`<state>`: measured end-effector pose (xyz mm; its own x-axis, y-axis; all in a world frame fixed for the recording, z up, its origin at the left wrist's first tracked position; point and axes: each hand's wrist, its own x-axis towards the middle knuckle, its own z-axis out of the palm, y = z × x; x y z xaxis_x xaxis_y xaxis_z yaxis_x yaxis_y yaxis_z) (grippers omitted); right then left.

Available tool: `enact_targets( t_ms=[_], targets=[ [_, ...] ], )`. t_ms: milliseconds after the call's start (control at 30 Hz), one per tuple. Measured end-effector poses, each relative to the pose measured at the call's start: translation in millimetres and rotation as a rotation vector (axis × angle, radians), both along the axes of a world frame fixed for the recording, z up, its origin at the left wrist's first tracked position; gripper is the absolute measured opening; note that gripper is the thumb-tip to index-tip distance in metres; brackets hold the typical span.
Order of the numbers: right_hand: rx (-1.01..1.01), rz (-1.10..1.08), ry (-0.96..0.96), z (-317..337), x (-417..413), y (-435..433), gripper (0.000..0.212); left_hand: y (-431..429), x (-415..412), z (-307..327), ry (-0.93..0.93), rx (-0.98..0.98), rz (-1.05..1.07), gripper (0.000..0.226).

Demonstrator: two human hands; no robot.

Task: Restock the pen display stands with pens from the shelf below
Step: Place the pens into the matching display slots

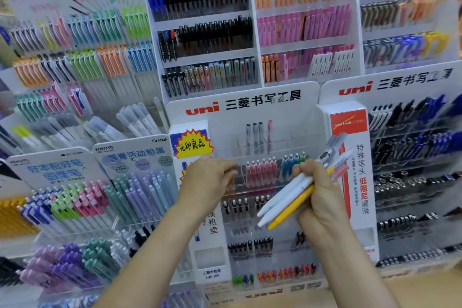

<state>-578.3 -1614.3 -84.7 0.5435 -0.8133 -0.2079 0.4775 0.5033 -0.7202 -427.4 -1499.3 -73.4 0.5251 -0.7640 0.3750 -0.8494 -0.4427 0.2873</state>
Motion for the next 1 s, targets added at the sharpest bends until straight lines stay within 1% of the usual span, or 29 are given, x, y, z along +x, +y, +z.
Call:
enact_targets(
  t_ms=[100,133,167,200,233,267,300,333,367,400,433,533,600,700,767,867,900,1000],
  targets=[
    [-0.018,0.034,-0.019,1,1,3,0.051,1,0,2,-0.041,0.046,0.016,0.023],
    [-0.036,0.037,-0.013,1,1,4,0.051,3,-3,4,-0.055,0.010,0.018,0.025],
    [-0.056,0.036,0.000,1,1,6,0.050,6,-10,7,-0.048,-0.070,0.000,0.026],
    [-0.073,0.029,0.010,2,2,7,0.048,8,-21,13,0.003,-0.165,-0.033,0.025],
    [-0.086,0.021,0.011,2,3,8,0.045,11,-35,21,0.104,-0.252,-0.082,0.021],
    [-0.095,0.017,-0.007,3,4,9,0.039,13,-50,28,0.222,-0.282,-0.144,0.017],
    [-0.104,0.021,-0.034,3,5,11,0.032,13,-64,32,0.311,-0.249,-0.203,0.016],
    [-0.117,0.033,-0.063,4,5,13,0.022,13,-75,33,0.315,-0.191,-0.241,0.022],
    [-0.130,0.047,-0.076,5,6,15,0.014,13,-81,31,0.270,-0.144,-0.248,0.029],
    [-0.142,0.057,-0.074,6,5,16,0.016,12,-82,27,0.228,-0.139,-0.239,0.033],
    [-0.149,0.062,-0.059,6,5,17,0.022,12,-83,25,0.239,-0.164,-0.219,0.033],
    [-0.157,0.046,-0.008,8,3,21,0.038,12,-81,21,0.412,-0.280,-0.178,0.022],
    [-0.137,0.036,0.001,9,2,24,0.042,14,-83,20,0.456,-0.321,-0.165,0.016],
    [-0.098,0.038,-0.018,12,0,26,0.044,16,-88,19,0.523,-0.393,-0.169,0.013],
    [-0.095,0.058,-0.019,14,-2,28,0.044,16,-91,18,0.533,-0.430,-0.155,0.012],
    [-0.112,0.080,-0.013,15,-6,29,0.040,16,-98,17,0.565,-0.459,-0.171,0.016],
    [-0.127,0.081,-0.005,15,-7,29,0.037,17,-99,17,0.614,-0.469,-0.174,0.015],
    [-0.196,0.081,0.006,17,-10,28,0.028,15,-103,17,0.841,-0.550,-0.135,0.010]
  ],
)
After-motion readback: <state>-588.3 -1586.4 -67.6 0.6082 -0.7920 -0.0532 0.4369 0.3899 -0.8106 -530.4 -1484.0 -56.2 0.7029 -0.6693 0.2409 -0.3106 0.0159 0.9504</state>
